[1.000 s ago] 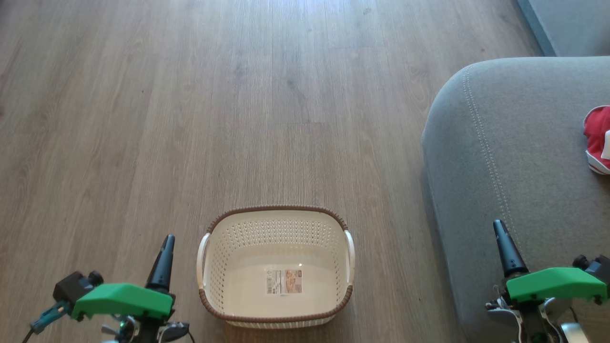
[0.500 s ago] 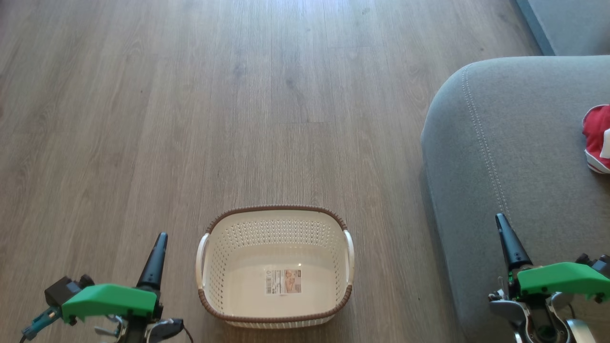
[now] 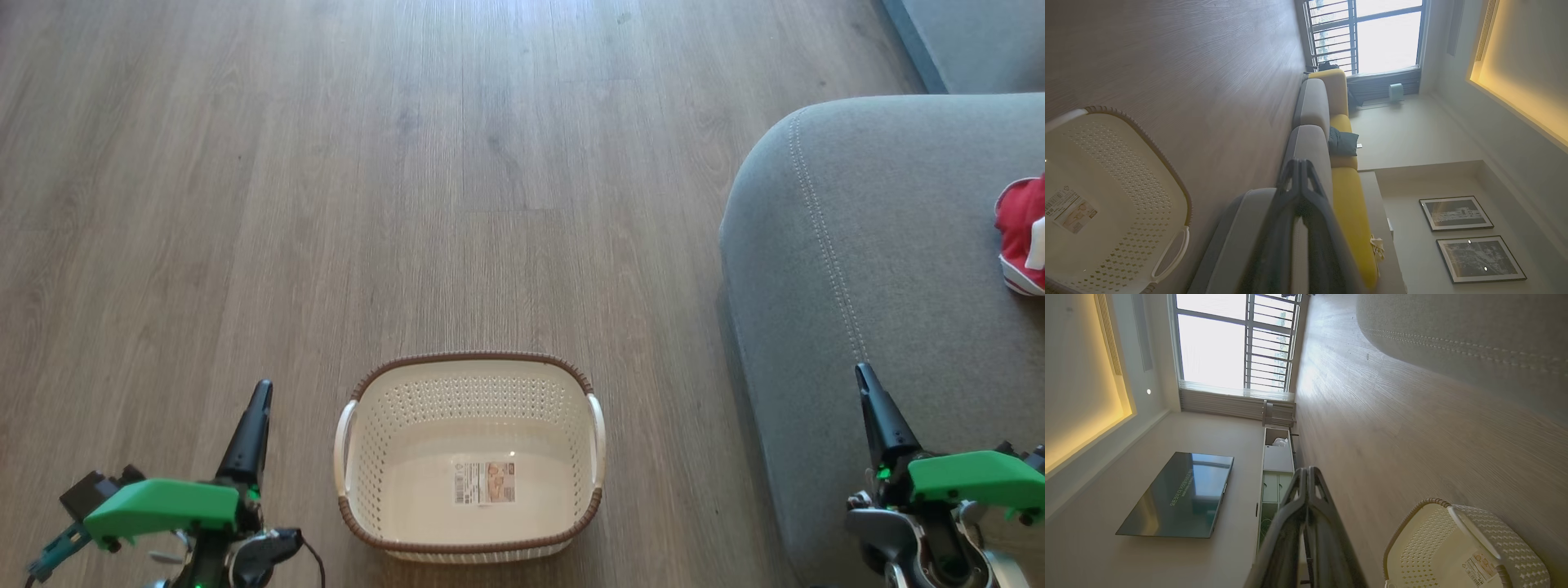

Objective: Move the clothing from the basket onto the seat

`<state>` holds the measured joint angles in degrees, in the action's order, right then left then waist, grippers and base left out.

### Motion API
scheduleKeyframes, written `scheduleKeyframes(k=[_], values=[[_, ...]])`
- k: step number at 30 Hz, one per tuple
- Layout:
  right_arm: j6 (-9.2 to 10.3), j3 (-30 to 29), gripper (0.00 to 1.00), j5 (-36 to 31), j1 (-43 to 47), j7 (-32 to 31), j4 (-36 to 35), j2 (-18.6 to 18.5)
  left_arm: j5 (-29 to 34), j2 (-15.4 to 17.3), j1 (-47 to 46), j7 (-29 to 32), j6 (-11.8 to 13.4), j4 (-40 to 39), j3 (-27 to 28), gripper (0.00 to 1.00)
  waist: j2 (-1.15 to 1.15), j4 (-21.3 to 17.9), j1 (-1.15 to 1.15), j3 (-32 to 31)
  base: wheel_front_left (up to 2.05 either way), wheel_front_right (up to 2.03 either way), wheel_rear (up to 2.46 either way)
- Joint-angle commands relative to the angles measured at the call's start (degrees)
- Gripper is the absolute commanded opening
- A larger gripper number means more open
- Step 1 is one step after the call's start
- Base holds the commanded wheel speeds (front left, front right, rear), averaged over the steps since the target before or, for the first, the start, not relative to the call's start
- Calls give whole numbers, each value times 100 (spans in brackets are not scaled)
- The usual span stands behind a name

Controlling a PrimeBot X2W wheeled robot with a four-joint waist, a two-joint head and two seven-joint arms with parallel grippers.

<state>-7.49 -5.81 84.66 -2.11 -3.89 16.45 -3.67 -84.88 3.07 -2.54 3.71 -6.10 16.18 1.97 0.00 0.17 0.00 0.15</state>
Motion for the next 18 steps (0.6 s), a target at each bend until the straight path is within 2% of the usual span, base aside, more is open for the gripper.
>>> scheduleKeyframes(k=[1, 11, 18], values=[[0, 57, 0, 187, -358, -61, -229, 13, -177, 26, -316, 64, -63, -195, 242, 0, 0, -2, 0, 0, 0, 0, 0], [0, -32, 0, 783, -404, -228, -245, 48, -774, 23, -361, 234, -138, -214, 400, 0, 0, -17, 0, 3, 0, 0, 0], [0, -36, 0, 780, -404, -231, -245, 51, -770, 19, -361, 238, -138, -214, 405, 0, 0, -17, 0, 3, 0, 0, 0]])
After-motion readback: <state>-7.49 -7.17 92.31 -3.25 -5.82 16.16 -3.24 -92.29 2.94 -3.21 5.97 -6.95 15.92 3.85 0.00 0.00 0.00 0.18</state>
